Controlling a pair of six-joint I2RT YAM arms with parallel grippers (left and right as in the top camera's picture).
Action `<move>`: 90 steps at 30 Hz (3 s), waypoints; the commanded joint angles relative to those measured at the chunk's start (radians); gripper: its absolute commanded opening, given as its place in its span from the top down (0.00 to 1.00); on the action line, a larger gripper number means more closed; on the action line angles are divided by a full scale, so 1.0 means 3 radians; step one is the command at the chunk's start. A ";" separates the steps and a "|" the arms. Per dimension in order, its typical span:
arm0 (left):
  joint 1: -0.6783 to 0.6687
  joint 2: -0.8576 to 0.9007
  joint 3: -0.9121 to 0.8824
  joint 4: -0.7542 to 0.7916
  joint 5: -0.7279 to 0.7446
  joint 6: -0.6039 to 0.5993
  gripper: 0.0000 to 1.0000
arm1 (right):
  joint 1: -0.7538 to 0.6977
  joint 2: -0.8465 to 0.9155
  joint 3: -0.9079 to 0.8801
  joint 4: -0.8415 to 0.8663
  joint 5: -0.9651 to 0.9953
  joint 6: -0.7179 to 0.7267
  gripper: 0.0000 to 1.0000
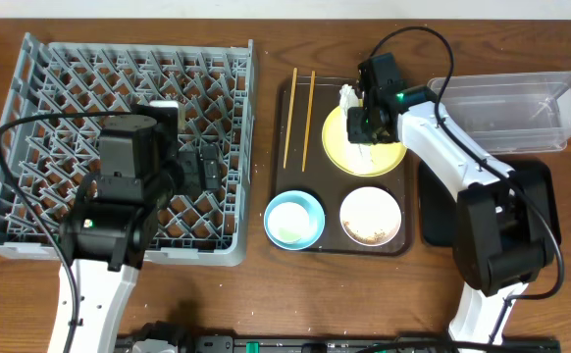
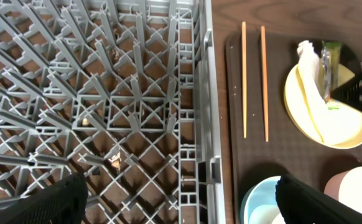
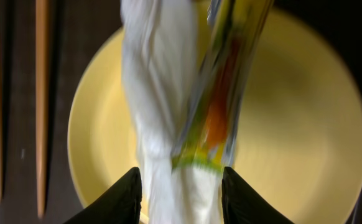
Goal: Sort waste into correct bins and load items into the dishwasher
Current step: 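Reach the right gripper to the yellow plate and grasp wrapper and napkin, then carry the wrapper and napkin right and release into the clear bin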
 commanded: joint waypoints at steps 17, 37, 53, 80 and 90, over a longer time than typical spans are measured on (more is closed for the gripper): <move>0.0020 0.0175 0.0052 0.0001 0.0008 -0.0018 0.02 | -0.0061 0.0304 0.0065 0.0242 0.0469 0.0334 0.99; 0.0020 0.0175 0.0052 0.0000 0.0008 -0.0018 0.02 | -0.1235 -0.0809 0.0111 -0.0342 0.0034 0.1639 0.99; 0.0020 0.0175 0.0052 0.0001 0.0008 -0.0018 0.02 | -0.1549 -0.0734 0.0111 0.0083 -0.1401 0.1193 0.48; 0.0020 0.0175 0.0052 0.0000 0.0009 -0.0018 0.02 | 0.0159 0.0394 -0.0050 -0.0069 0.0425 0.0308 0.48; 0.0020 0.0175 0.0052 0.0001 0.0008 -0.0018 0.02 | 0.0018 -0.0198 -0.0041 -0.0161 0.0155 0.0310 0.99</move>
